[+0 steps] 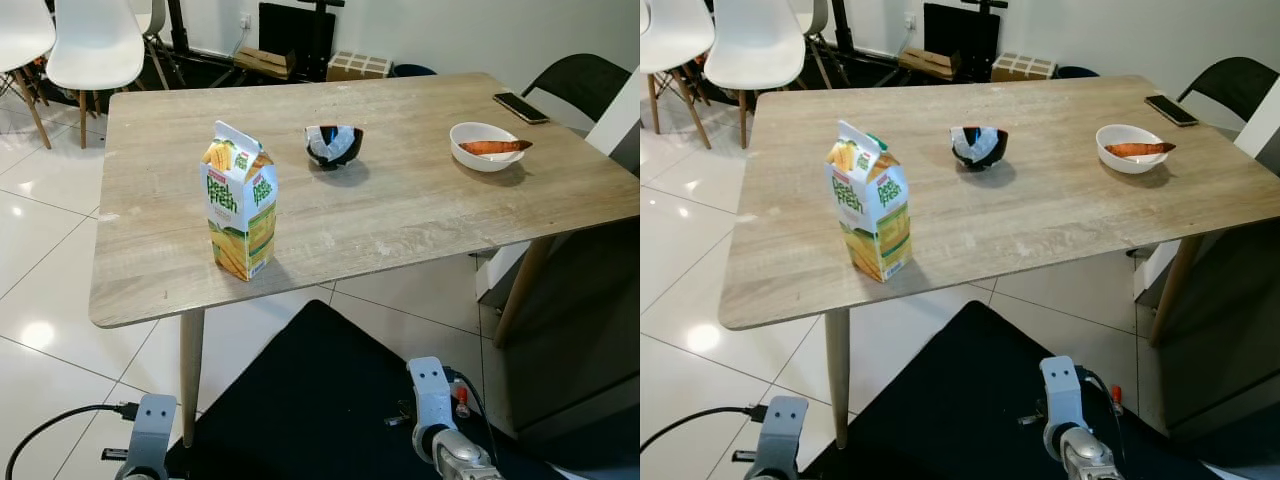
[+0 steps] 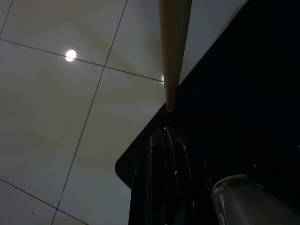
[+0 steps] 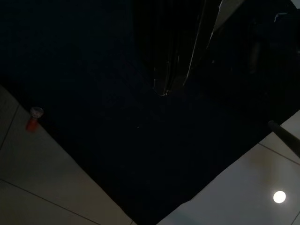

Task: Restocking fridge

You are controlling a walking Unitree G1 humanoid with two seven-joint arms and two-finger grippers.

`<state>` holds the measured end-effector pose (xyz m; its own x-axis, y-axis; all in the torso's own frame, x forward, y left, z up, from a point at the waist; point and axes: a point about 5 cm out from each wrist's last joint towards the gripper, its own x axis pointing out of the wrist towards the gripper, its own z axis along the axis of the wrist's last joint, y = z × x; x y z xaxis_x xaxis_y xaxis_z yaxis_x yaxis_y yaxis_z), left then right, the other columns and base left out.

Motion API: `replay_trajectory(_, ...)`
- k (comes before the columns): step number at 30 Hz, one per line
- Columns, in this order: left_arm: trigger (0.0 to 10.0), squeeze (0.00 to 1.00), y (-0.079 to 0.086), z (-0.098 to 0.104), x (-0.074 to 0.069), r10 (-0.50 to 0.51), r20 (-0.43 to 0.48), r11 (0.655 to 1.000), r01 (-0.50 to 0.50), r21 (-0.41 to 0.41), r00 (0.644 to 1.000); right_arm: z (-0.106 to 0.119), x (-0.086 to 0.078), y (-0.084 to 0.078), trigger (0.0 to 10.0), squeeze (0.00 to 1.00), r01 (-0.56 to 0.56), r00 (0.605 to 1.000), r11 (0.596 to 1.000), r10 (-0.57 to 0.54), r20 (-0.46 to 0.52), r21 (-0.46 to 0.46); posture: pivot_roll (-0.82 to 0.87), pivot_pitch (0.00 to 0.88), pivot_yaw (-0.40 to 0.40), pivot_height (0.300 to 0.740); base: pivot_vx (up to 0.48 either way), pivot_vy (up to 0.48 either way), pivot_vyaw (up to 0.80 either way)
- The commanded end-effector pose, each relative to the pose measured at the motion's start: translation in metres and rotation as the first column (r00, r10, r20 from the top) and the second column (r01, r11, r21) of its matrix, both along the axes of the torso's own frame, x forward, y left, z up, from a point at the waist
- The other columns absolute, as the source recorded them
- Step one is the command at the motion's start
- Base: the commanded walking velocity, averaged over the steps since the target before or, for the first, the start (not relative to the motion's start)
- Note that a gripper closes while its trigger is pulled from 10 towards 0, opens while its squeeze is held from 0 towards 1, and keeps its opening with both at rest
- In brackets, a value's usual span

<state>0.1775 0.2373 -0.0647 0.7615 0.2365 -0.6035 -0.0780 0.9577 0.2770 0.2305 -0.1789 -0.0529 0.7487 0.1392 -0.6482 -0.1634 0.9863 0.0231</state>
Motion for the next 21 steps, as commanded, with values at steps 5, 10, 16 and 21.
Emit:
replay_trajectory(5, 10.0, 0.0, 0.003, -0.005, -0.008, -0.039, -0.07, 0.999, 0.04, 0.019, 0.997, -0.004, -0.005, -0.001, 10.0, 0.0, 0.031, 0.999, 1.0, -0.031, -0.014, 0.002, -0.04, 0.06, -0.037, 0.74, 0.0, 0.0, 0.0)
replay_trajectory(10, 10.0, 0.0, -0.001, -0.002, 0.002, -0.052, -0.053, 0.998, 0.053, 0.019, 0.997, -0.001, -0.001, -0.001, 10.0, 0.0, 0.046, 0.999, 0.999, -0.046, 0.003, 0.023, -0.03, 0.053, -0.076, 0.74, 0.0, 0.0, 0.0)
replay_trajectory(16, 10.0, 0.0, -0.012, -0.003, 0.008, -0.111, -0.069, 0.993, 0.113, 0.035, 0.991, 0.002, 0.002, -0.009, 10.0, 0.0, 0.02, 1.0, 1.0, -0.02, -0.01, -0.006, 0.0, 0.042, -0.147, 0.74, 0.0, 0.0, 0.0)
replay_trajectory(21, 10.0, 0.0, -0.008, -0.003, 0.006, -0.094, -0.074, 0.994, 0.098, 0.051, 0.993, 0.005, 0.009, -0.007, 10.0, 0.0, 0.002, 1.0, 1.0, -0.002, -0.01, 0.002, 0.02, 0.044, -0.163, 0.74, 0.0, 0.0, 0.0)
